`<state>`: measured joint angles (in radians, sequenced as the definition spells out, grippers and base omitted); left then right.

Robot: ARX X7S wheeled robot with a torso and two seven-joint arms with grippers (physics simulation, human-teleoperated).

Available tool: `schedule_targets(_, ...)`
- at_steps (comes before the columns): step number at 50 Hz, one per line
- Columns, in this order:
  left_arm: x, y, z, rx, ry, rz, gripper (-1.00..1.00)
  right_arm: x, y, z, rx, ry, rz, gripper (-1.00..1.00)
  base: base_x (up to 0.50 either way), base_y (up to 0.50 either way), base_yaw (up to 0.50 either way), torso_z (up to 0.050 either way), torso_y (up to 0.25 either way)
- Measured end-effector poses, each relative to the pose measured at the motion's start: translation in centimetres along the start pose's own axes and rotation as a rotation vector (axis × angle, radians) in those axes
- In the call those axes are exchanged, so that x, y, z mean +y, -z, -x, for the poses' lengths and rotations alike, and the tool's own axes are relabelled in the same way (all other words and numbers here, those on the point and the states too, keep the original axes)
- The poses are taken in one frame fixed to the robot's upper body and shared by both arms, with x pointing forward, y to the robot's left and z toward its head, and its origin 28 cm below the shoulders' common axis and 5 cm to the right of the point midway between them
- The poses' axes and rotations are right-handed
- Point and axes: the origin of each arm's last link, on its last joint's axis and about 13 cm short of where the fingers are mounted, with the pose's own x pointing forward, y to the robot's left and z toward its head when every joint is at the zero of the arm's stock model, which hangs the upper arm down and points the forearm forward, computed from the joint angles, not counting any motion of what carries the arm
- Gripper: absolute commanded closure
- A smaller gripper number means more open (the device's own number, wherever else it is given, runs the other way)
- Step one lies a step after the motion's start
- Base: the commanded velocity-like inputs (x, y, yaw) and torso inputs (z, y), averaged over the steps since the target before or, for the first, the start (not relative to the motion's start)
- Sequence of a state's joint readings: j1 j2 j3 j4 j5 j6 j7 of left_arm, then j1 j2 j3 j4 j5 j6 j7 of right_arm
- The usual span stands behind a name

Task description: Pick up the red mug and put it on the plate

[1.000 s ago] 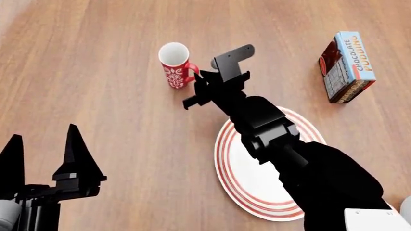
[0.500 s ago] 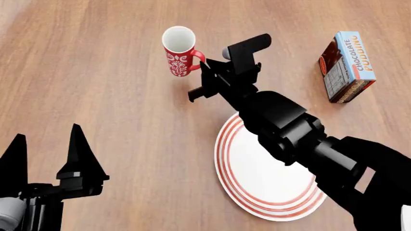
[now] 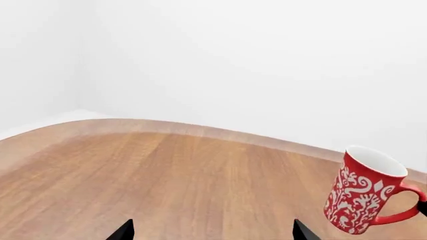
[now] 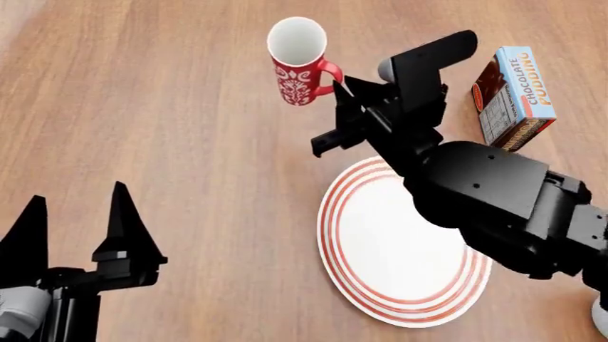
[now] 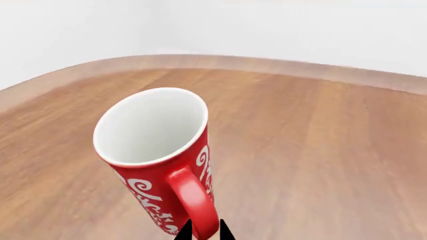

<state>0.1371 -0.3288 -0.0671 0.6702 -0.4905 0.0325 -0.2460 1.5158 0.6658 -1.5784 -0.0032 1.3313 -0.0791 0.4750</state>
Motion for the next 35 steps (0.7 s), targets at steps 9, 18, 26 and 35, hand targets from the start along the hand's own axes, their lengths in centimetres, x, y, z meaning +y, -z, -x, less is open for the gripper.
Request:
schedule_targets(9, 0.0, 0.1, -0.1, 0.0, 0.001, -0.002, -1.0, -0.2, -1.1, 3.7, -0.006, 0.044, 0.021, 1.0, 0.0, 0.0, 0.0, 0.0, 0.0)
schedule_targets(18, 0.0, 0.1, -0.2, 0.0, 0.001, -0.003, -1.0, 0.3, -2.1, 7.6, -0.014, 0.08, 0.044, 1.0, 0.0, 0.0, 0.0, 0.0, 0.002)
schedule_targets(26, -0.1, 0.2, -0.2, 0.001, 0.002, -0.004, -1.0, 0.9, -2.2, 11.6, -0.015, 0.123, 0.068, 1.0, 0.0, 0.0, 0.0, 0.0, 0.0)
schedule_targets(35, -0.1, 0.4, -0.2, 0.006, 0.004, -0.009, -1.0, 1.6, -1.2, 16.3, 0.0, 0.187, 0.08, 1.0, 0.0, 0.0, 0.0, 0.0, 0.0)
